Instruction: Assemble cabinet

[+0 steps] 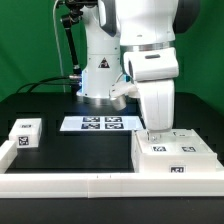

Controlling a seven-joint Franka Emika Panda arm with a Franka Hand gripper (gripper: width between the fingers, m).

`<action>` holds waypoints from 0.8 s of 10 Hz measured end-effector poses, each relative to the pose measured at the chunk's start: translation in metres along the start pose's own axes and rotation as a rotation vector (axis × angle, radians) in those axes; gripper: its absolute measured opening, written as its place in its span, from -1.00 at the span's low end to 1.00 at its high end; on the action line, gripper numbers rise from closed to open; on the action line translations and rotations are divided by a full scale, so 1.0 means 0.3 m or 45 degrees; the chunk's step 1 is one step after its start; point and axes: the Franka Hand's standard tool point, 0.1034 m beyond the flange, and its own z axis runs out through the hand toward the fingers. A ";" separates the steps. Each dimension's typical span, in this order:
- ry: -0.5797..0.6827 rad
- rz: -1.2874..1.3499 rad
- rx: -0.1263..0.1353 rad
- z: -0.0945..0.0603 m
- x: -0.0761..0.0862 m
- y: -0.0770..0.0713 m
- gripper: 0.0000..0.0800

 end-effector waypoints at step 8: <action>-0.014 0.098 -0.120 -0.073 -0.032 -0.016 0.46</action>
Offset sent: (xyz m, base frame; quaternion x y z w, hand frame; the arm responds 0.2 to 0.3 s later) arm -0.0047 -0.0134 0.0179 -0.0569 -0.0652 -0.0068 0.9962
